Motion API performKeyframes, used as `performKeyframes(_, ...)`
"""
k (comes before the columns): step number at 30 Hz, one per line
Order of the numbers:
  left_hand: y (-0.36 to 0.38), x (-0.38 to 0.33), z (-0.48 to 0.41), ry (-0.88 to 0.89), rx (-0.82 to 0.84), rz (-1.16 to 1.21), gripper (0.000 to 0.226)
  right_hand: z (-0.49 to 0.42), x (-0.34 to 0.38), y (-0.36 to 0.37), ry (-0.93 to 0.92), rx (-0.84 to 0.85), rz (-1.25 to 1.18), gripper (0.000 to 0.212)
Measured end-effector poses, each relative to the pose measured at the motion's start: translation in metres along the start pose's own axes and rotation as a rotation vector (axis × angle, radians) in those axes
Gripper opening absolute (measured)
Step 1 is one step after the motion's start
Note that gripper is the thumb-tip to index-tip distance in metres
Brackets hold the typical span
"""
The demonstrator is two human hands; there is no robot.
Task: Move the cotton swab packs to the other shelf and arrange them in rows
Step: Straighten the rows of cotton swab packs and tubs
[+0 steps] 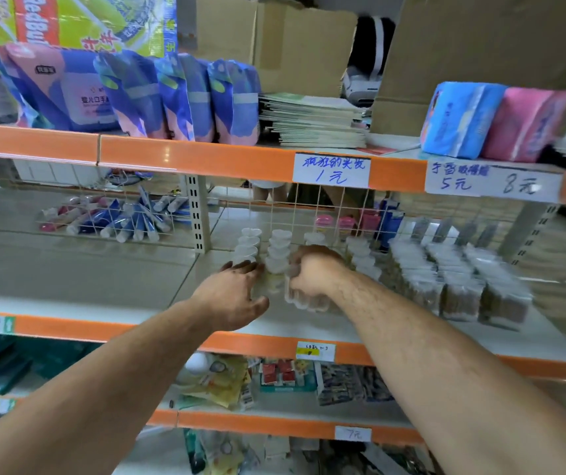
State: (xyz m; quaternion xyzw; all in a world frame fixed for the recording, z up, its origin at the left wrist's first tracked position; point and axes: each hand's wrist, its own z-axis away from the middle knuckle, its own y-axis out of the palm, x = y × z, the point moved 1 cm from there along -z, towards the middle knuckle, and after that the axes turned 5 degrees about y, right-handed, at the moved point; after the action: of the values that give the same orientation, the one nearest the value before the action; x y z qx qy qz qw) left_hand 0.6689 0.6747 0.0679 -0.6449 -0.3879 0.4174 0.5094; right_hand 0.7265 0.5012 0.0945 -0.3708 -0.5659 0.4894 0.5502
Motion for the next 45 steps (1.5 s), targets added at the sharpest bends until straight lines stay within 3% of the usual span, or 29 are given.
performKeyframes(5,0.008,-0.019,-0.012,-0.022,-0.048,0.02,0.08,0.022,-0.008,-0.016,0.026,-0.054,-0.124,0.03)
performKeyframes(14,0.007,-0.045,-0.027,-0.112,-0.159,0.577,0.046,0.036,-0.007,-0.021,0.15,-0.086,-0.255,0.044)
performKeyframes(18,0.005,-0.043,-0.026,-0.164,-0.111,0.767,0.03,0.031,-0.017,-0.017,0.161,-0.026,-0.327,0.061)
performKeyframes(22,0.004,-0.029,-0.024,-0.262,-0.013,1.164,0.032,0.026,-0.023,-0.017,0.103,0.131,-0.595,0.038)
performKeyframes(27,0.002,-0.025,-0.023,-0.293,0.039,1.249,0.029,0.024,-0.022,-0.016,0.061,0.14,-0.6,0.037)
performKeyframes(31,0.004,-0.024,-0.026,-0.232,0.029,1.148,0.034,0.022,-0.019,-0.014,0.024,0.149,-0.574,0.035)
performKeyframes(35,0.009,-0.022,-0.029,-0.18,-0.044,0.707,0.045,0.02,-0.022,-0.007,0.07,0.134,-0.558,0.029)
performKeyframes(38,0.014,-0.016,-0.027,-0.158,-0.08,0.414,0.055,0.02,-0.034,0.0,0.045,0.038,-0.299,0.024)
performKeyframes(45,0.032,-0.009,-0.044,-0.165,-0.109,0.182,0.044,0.022,-0.067,0.01,0.064,0.003,-0.153,0.024)
